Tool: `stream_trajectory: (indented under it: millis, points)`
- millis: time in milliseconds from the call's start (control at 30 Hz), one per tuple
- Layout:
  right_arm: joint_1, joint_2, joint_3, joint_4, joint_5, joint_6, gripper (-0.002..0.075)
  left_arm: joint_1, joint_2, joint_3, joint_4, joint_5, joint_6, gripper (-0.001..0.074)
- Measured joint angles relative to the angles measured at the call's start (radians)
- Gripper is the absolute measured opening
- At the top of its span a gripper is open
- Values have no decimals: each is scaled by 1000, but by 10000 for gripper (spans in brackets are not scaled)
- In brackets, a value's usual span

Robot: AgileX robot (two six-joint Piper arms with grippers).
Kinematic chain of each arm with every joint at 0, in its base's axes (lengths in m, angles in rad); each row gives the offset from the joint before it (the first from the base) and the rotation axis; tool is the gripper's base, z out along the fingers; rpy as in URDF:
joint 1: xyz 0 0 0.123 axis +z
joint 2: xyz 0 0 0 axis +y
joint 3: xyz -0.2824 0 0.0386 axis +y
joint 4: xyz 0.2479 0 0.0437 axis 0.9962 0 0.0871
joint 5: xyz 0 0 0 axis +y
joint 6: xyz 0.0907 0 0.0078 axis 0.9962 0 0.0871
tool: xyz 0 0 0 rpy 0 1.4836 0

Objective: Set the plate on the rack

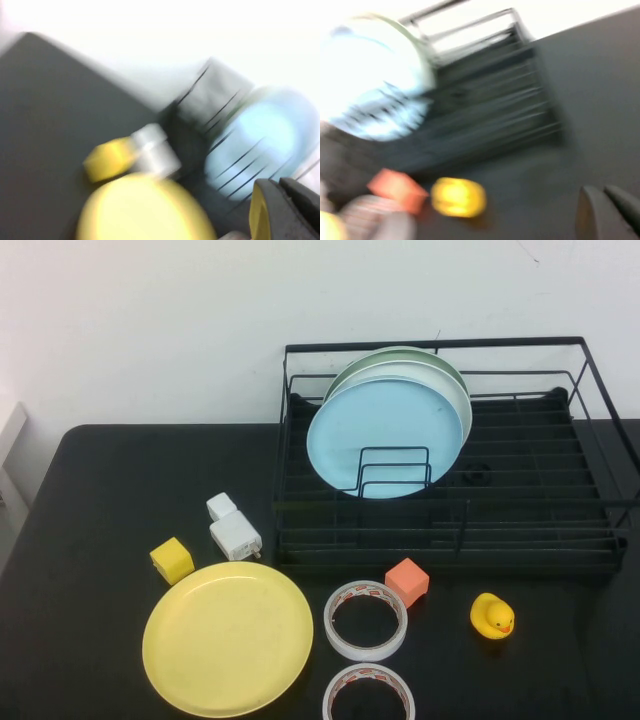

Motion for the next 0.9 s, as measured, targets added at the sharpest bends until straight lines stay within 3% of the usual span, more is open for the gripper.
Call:
stream_trajectory:
  millis: [67,200,600,733,900]
  points:
    - [0,0,5,195,3,32,11,0,0,0,-150,-90,-61,-3]
    - [0,0,6,417,3,46,11,0,0,0,-370,-221,-93,-3]
    - [0,0,6,454,-11,23,11,0,0,0,-493,-329,-166,-3]
    - [0,0,6,449,13,-68,11,0,-2,-16,-300,-287,-199,-3]
    - [0,0,6,447,14,-117,11,-2,42,-260,122,90,-198,-2]
